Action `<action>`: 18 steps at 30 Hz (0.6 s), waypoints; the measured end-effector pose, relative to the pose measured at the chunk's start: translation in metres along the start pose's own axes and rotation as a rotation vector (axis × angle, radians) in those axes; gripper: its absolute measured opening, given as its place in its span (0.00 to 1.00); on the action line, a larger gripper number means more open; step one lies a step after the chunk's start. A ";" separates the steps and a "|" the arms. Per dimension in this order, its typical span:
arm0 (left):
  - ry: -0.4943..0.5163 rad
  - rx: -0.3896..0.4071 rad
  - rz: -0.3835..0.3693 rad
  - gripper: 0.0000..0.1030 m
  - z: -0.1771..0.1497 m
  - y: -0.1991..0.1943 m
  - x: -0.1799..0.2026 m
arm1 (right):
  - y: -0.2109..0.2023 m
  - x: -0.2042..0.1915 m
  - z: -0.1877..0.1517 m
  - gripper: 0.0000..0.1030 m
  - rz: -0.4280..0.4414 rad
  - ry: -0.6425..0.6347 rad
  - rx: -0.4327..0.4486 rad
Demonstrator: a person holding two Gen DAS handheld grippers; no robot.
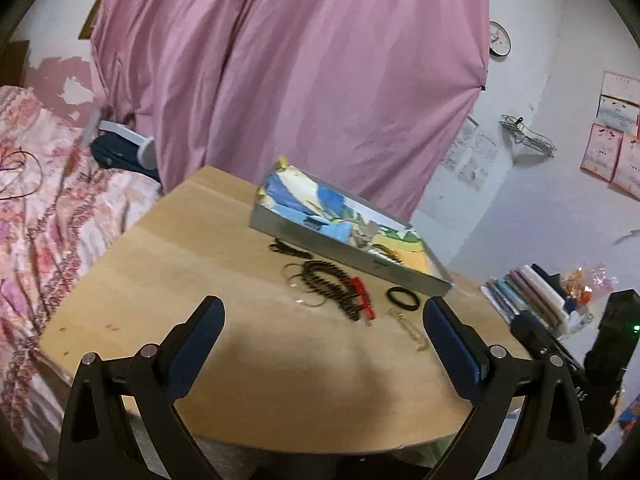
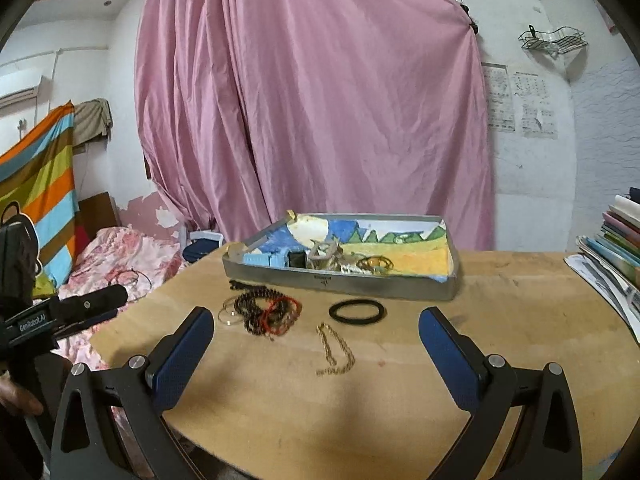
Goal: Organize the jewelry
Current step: 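Withdraw both tools from the tray back over the table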
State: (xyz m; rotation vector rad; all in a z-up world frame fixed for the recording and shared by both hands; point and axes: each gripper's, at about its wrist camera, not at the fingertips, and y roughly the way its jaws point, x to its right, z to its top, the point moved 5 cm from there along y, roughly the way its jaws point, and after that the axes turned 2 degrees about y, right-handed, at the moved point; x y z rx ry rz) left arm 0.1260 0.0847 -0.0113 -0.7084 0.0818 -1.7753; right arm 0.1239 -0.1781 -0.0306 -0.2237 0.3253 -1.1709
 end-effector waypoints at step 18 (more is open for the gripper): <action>0.158 -0.132 0.098 0.94 -0.045 0.004 -0.011 | 0.028 0.008 -0.051 1.00 -0.047 0.012 -0.225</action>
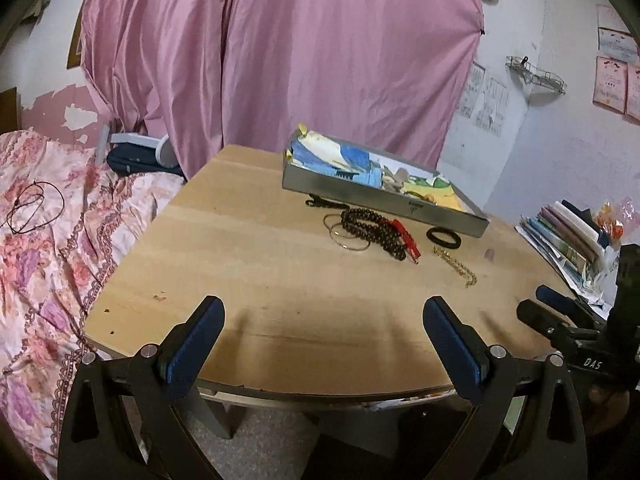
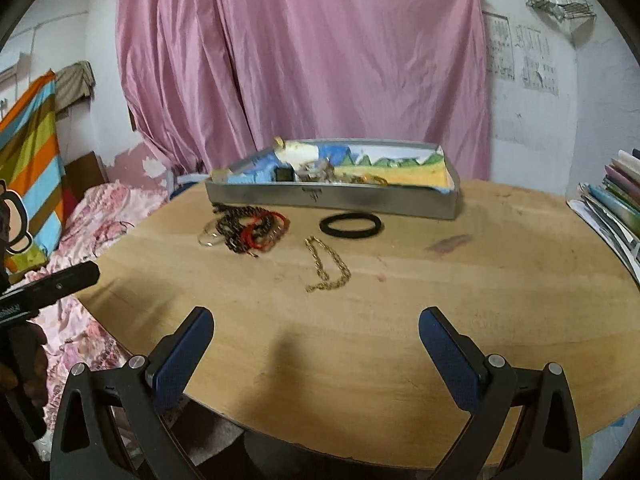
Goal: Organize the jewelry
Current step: 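Withdraw both tools from the tray back over the table, then grasp the red-cord bracelet with the left tool while the right tool grasps the black hair tie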
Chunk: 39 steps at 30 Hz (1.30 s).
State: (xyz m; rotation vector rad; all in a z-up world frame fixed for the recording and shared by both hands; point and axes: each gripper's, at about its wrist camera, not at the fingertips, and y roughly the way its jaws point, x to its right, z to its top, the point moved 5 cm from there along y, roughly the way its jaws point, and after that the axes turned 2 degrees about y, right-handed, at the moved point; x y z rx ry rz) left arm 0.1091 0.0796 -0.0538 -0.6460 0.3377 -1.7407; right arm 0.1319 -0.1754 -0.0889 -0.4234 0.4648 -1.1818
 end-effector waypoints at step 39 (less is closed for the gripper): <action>0.149 -0.190 -0.257 0.60 0.060 0.105 0.055 | 0.058 0.052 0.047 0.55 0.112 -0.079 -0.240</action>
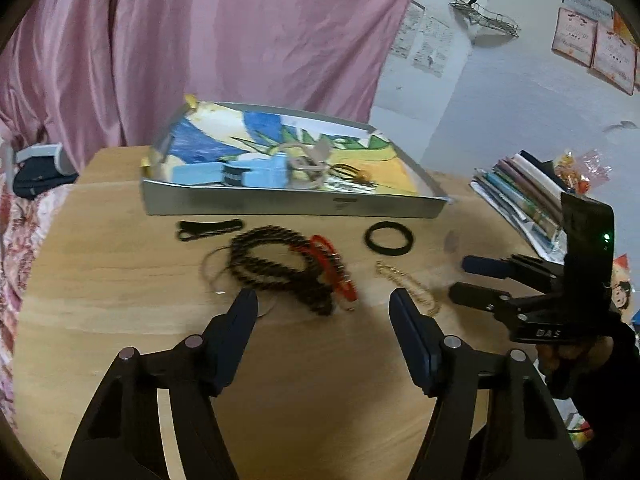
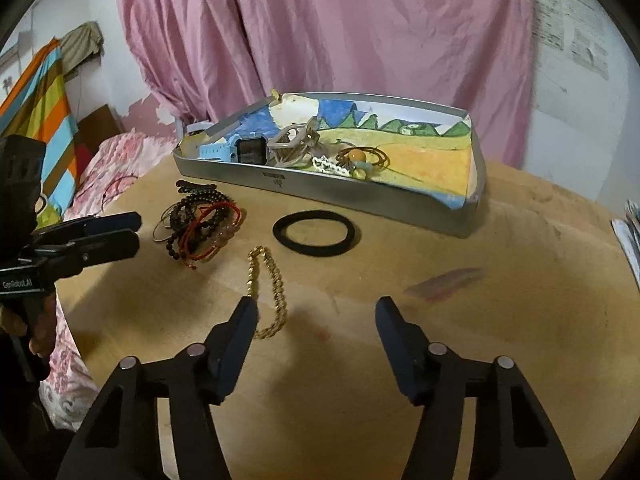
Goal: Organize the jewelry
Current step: 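Grasp the red-cord bracelet with the left tool while the right tool grasps the black hair tie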
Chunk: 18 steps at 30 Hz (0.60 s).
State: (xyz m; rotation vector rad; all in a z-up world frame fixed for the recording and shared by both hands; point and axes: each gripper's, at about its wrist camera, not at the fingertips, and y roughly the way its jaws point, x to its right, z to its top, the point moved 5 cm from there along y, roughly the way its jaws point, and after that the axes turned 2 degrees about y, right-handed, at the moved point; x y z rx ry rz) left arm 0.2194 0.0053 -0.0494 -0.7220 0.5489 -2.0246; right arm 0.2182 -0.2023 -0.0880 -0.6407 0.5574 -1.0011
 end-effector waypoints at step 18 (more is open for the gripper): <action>-0.052 -0.110 0.067 0.30 0.027 0.050 0.002 | 0.042 0.015 0.043 0.42 0.079 -0.121 -0.094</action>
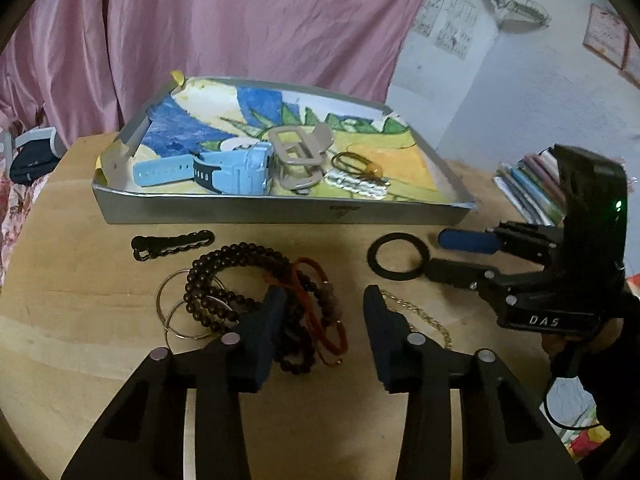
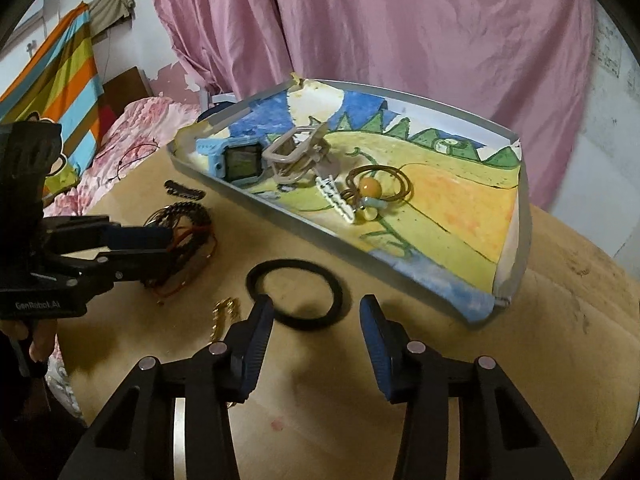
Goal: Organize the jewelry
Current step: 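Grasp the red-cord bracelet with the left tool while the right tool grasps the black hair tie, then lower the bracelet into the tray with the left tool while the right tool drops the hair tie there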
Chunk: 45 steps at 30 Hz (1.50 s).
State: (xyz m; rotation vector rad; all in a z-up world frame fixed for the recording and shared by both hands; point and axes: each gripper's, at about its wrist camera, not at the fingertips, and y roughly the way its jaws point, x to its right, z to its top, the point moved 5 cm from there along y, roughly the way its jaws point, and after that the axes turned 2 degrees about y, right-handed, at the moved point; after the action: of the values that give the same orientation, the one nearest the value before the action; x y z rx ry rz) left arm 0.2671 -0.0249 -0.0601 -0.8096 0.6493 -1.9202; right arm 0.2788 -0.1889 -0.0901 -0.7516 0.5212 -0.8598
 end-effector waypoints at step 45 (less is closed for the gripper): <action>-0.029 0.202 -0.033 0.03 0.063 -0.040 0.020 | -0.044 0.027 0.031 0.06 0.019 0.108 0.191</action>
State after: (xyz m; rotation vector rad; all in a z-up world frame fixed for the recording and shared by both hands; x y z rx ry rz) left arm 0.2858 -0.0321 0.0147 -0.7222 0.4187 -1.9633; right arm 0.2935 -0.2181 -0.0397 -0.5270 0.5326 -0.9217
